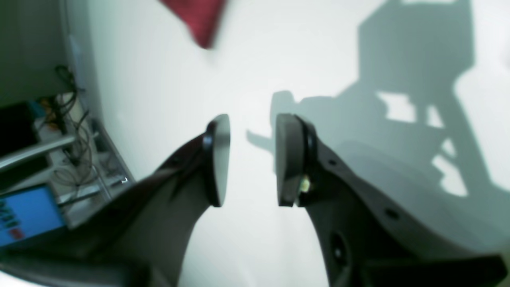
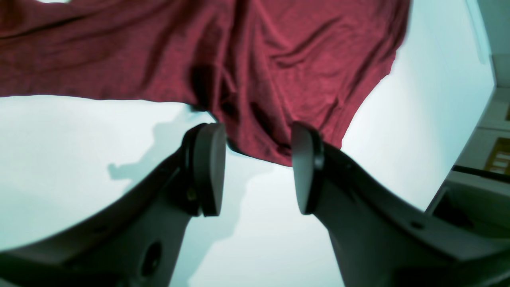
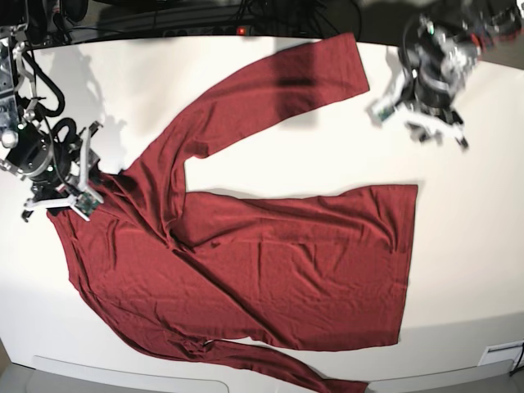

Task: Fold the T-shirt properly
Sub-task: 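Move the left gripper to the sleeve cuff and grasp it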

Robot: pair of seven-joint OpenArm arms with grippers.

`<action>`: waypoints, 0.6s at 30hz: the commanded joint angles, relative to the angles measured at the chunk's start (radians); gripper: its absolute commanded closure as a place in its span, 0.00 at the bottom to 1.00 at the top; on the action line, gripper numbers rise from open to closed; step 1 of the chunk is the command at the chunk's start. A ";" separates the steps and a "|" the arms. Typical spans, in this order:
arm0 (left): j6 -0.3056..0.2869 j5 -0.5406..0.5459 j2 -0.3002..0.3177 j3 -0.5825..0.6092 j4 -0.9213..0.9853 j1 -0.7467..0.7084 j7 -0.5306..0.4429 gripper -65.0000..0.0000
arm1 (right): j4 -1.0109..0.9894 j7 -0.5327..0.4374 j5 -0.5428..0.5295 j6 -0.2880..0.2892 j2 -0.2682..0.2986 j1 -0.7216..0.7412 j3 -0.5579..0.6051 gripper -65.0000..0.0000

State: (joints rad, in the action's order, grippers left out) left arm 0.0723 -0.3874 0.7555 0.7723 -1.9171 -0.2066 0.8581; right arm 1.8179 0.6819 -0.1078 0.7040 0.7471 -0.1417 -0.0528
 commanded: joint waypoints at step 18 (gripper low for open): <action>-0.047 0.111 -0.204 -0.006 -0.173 -0.209 -0.011 0.71 | 0.015 -0.012 -0.005 -0.006 0.021 0.011 -0.011 0.59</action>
State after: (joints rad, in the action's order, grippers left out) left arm 0.0223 -0.2676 0.5453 0.7692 -2.0697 -0.4129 0.8639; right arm 1.8194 0.6823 -0.1112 0.7048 0.7456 -0.1436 -0.0525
